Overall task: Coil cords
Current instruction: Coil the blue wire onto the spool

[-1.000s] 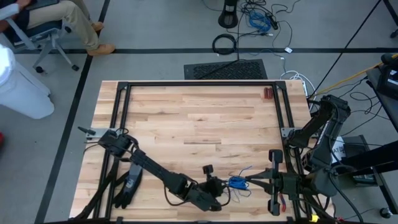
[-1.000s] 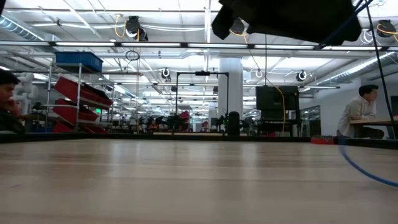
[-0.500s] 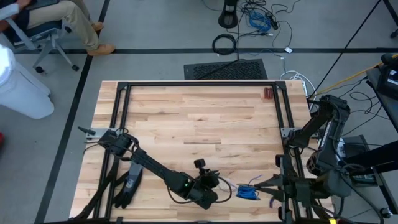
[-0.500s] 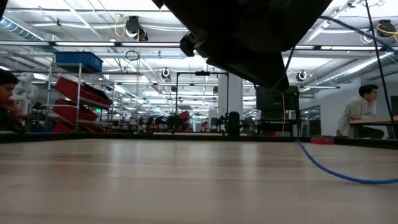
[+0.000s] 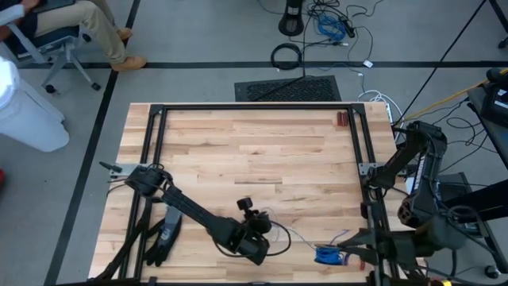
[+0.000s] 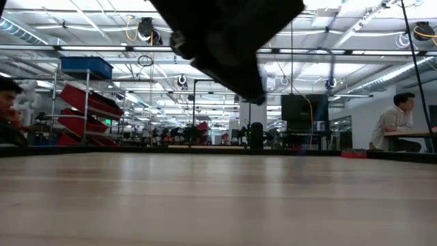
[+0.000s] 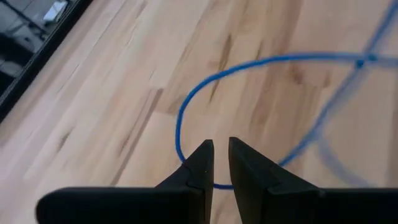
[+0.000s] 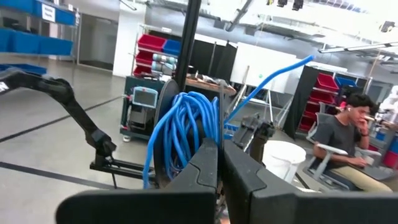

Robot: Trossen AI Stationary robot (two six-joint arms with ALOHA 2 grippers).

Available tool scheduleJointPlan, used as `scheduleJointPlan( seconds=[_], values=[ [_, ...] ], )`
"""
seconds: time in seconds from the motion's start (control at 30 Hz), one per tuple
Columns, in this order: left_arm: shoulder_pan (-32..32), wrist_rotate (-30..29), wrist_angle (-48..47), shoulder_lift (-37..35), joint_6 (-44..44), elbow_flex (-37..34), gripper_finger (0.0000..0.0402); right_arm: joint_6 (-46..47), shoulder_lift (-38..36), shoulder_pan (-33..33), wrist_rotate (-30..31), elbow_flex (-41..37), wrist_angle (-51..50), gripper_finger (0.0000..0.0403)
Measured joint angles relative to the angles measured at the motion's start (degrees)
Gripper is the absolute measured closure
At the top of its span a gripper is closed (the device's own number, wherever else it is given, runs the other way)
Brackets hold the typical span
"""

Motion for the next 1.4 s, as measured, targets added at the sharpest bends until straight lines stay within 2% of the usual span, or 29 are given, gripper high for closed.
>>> scheduleJointPlan(
  seconds=[0.23,0.4,0.7,0.87,0.97,1.07,1.13,1.2,1.3,1.4],
  values=[
    [-1.09,1.26,-12.73,-2.06,-5.91,-0.02,0.0345,-4.82,0.0,2.16,0.75,0.0,4.88,0.0403],
    [-3.11,4.81,-15.96,-5.05,-5.86,-0.02,0.0345,-9.73,-0.02,3.07,3.0,0.0,8.99,0.0403],
    [-9.49,7.69,-20.14,-10.98,-5.89,-0.02,0.0345,-11.03,-0.01,3.92,3.05,0.02,10.04,0.0403],
    [-14.16,7.69,-23.49,-14.13,-8.17,-0.02,0.0345,-11.84,-0.05,3.9,3.29,0.02,10.73,0.0403],
    [-16.39,3.23,-23.54,-15.21,-8.72,-0.02,0.0345,-12.01,-0.22,3.9,3.29,0.02,11.16,0.0403],
    [-17.03,-5.66,-19.24,-16.05,-6.55,-0.02,0.0345,-12.05,-0.24,3.74,3.29,0.02,11.01,0.0403],
    [-16.66,-12.14,-13.1,-16.05,-3.12,-0.02,0.0345,-11.69,-0.24,3.19,3.27,0.02,10.04,0.0403],
    [-15.62,-16.02,-4.99,-16.02,1.61,-0.02,0.0345,-11.05,-0.24,2.49,3.65,0.02,9.14,0.0403],
    [-13.53,-14.43,9.15,-15.53,10.75,-0.02,0.0345,-9.3,-0.22,1.47,5.68,0.02,6.85,0.0403],
    [-12.16,-5.55,23.3,-13.36,21.42,-0.02,0.0343,-6.86,-0.16,0.54,6.07,0.02,3.91,0.0403]
  ],
)
